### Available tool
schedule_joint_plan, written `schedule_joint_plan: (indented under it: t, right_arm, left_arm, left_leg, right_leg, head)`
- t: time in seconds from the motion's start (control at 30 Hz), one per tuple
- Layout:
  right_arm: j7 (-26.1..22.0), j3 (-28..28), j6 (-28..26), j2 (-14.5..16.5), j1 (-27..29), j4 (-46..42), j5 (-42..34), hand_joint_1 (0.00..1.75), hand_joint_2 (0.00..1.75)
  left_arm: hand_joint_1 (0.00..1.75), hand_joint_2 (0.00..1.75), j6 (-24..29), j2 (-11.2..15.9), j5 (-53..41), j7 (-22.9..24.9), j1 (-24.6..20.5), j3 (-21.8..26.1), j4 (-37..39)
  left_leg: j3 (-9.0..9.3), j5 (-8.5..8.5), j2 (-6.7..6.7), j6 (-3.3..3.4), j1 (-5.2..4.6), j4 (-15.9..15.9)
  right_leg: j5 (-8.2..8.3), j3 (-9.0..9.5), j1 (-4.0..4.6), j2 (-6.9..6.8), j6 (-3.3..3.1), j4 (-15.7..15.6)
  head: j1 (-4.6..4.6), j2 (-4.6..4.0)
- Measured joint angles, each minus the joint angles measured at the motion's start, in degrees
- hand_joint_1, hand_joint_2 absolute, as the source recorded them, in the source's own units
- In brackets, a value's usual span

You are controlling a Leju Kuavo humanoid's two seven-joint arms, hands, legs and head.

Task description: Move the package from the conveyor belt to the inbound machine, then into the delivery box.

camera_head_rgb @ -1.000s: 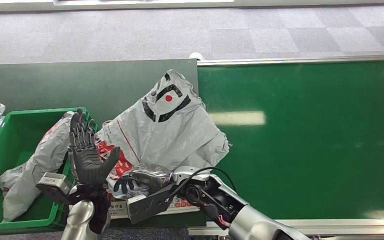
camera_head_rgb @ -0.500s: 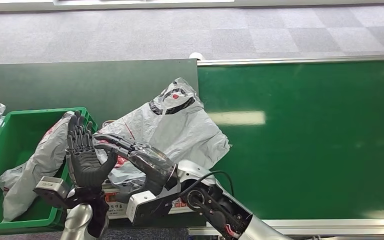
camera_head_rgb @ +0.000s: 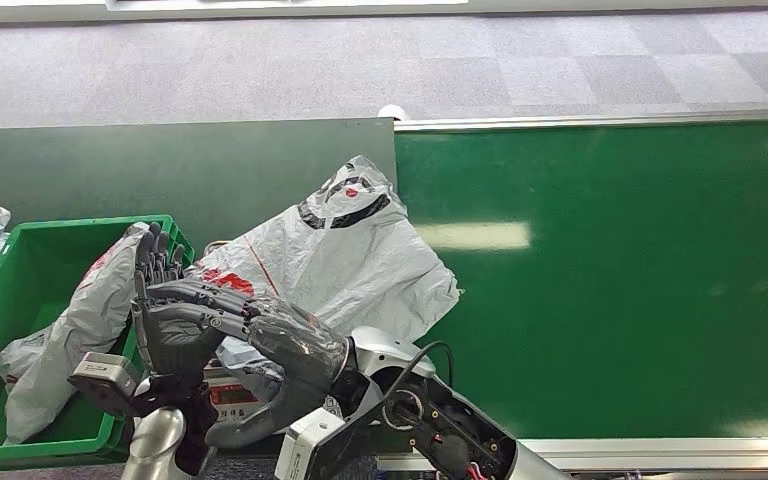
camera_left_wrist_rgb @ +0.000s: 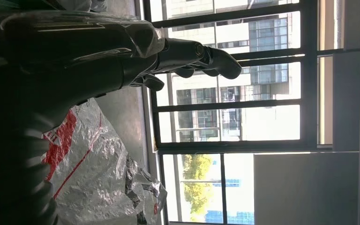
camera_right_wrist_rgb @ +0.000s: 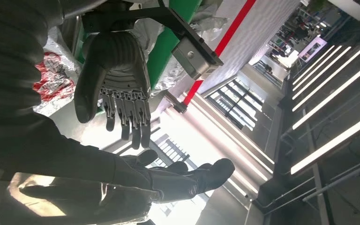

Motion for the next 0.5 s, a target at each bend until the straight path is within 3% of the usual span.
schedule_joint_plan:
  t: [0.23, 0.37, 0.5]
  right_arm:
    - [0.5, 0.1, -0.5, -0.5, 0.0, -1.5, 0.2, 0.0, 1.75]
    - [4.6, -1.5, -6.7, -1.2, 0.7, -2.4, 2.0, 0.0, 1.75]
    - [5.9, -6.7, -13.2, -3.2, 2.6, -2.0, 1.1, 0.0, 1.75]
  left_arm:
    - [0.0, 1.75, 0.1, 0.0, 0.0, 0.0, 0.2, 0.3, -0.2]
    - [0.0, 1.75, 0.6, 0.0, -0.1, 0.0, 1.7, 1.1, -1.8]
    - [0.0, 1.75, 0.3, 0.0, -0.1, 0.0, 3.7, 2.5, -4.0]
  left_leg:
    - [0.0, 0.0, -0.01, 0.0, 0.0, 0.0]
    - [0.0, 0.0, -0.01, 0.0, 0.0, 0.0]
    - [0.0, 0.0, -0.05, 0.01, -0.01, 0.0]
  right_leg:
    - [0.0, 0.01, 0.0, 0.0, 0.0, 0.0]
    - [0.0, 0.01, 0.0, 0.0, 0.0, 0.0]
    - [0.0, 0.0, -0.02, -0.02, 0.01, 0.0]
  head:
    - [0.01, 0.0]
    - [-0.01, 0.0]
    - [0.0, 0.0]
